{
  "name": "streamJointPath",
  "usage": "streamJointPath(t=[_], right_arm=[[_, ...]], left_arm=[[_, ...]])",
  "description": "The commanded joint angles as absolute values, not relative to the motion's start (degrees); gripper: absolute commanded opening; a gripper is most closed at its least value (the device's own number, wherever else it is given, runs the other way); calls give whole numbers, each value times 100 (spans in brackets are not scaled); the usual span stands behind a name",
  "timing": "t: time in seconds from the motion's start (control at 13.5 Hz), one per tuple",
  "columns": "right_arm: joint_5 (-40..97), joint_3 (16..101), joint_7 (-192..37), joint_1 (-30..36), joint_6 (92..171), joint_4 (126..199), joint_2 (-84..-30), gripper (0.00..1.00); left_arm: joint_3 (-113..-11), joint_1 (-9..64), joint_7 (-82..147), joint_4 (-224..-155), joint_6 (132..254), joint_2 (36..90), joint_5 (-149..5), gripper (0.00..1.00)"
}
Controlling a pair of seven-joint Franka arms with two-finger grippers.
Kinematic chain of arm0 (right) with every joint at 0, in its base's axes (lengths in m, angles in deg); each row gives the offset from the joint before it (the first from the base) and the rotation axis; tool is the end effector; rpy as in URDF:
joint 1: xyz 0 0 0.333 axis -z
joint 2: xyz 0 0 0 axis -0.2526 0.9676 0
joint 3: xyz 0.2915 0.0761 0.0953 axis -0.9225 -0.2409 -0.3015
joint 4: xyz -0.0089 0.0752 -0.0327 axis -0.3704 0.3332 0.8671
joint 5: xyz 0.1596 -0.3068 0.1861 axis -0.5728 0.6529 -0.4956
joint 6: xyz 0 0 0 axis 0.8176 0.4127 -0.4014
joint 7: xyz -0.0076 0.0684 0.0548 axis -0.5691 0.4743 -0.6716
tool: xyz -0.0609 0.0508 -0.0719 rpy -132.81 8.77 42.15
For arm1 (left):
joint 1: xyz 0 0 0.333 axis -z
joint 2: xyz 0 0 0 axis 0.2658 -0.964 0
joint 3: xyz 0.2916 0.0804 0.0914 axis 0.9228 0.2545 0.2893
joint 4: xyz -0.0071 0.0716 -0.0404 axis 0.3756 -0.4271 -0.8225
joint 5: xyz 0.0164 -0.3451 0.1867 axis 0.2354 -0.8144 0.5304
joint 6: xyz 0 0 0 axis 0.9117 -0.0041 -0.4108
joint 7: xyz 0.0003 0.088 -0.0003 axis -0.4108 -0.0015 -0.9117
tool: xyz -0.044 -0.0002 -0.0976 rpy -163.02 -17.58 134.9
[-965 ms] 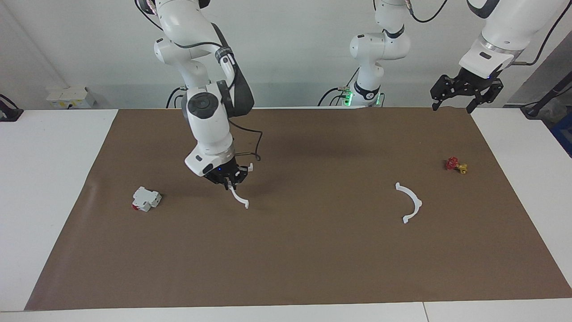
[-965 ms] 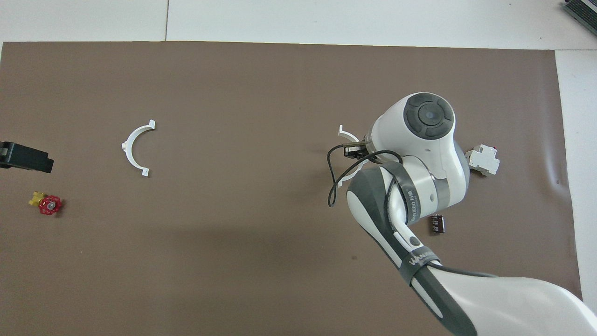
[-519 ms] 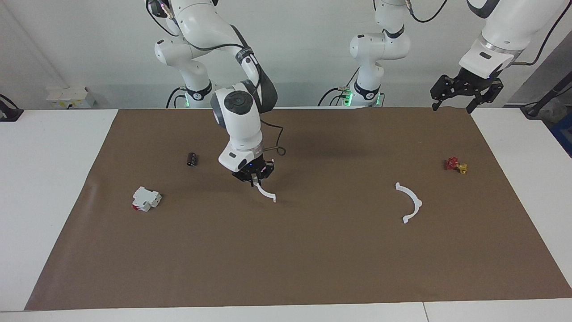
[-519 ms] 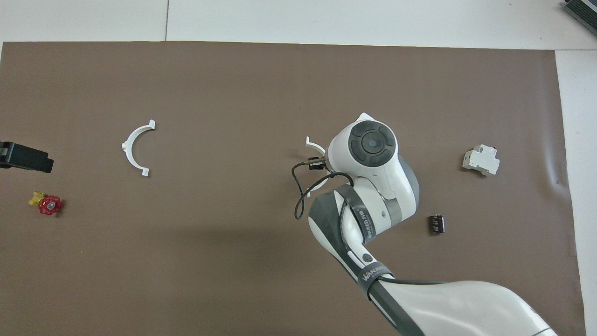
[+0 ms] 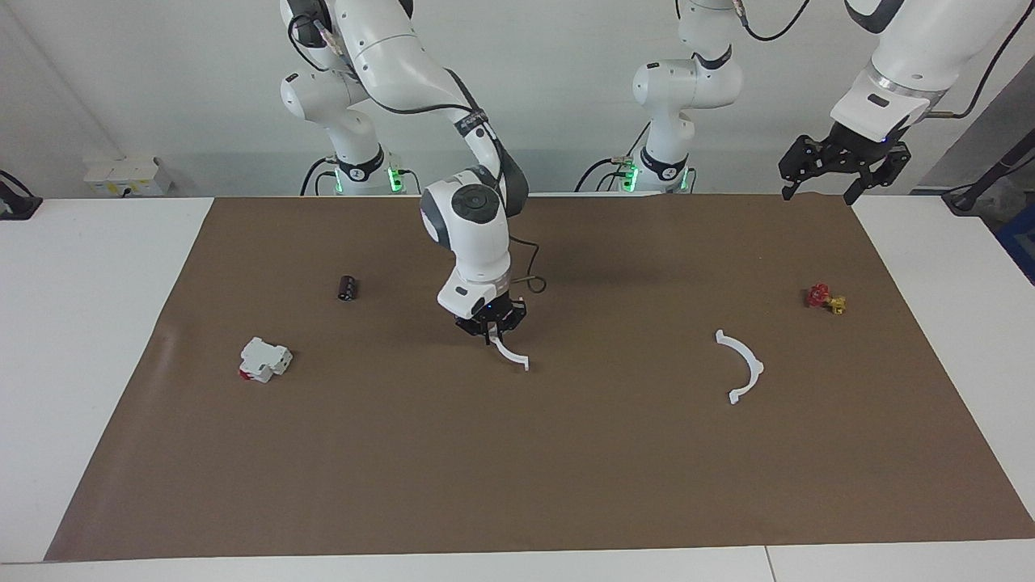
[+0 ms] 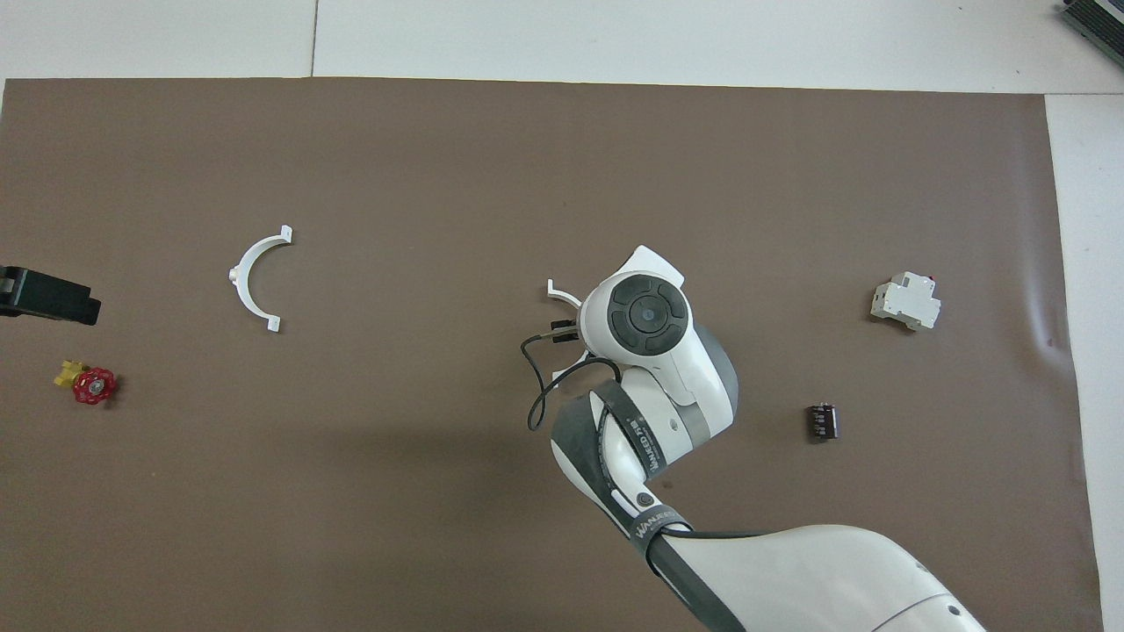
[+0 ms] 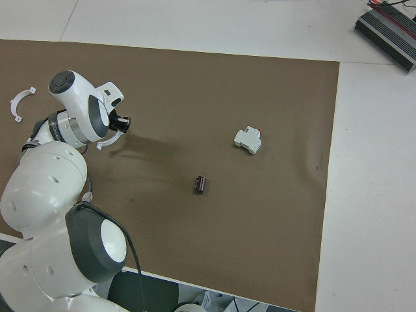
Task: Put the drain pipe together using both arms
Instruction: 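Carry the clamp half with the right gripper toward the table center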
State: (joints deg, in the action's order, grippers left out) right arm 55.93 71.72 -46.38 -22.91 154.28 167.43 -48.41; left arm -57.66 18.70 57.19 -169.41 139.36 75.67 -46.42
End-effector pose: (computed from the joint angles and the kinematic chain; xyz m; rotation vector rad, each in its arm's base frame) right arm 0.5468 0.3368 0.2935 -3.0789 -0.1870 -0.1773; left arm 0.5314 -0.0144 0.6497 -3.1197 0.3031 0.0443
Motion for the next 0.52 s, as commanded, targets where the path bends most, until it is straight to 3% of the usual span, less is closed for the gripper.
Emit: streamJointPath(t=[0.0,0.37,0.45], right_arm=[[5735,7175,-4324,-2333,15635,16955,-4934,0],[5735,7184,-4288,-2333,15618,16972,-4934,2],[5735,7175,-4244,-2333,15609,16972,-4934,41]], left_arm=[[-5782,1823,5725,-17051,14022,7661,-4690,100],[-5782,1823,5725,-17051,14013,7661,-4690,100],[-5782,1823,5725,-17051,14013,7661,-4682,100]])
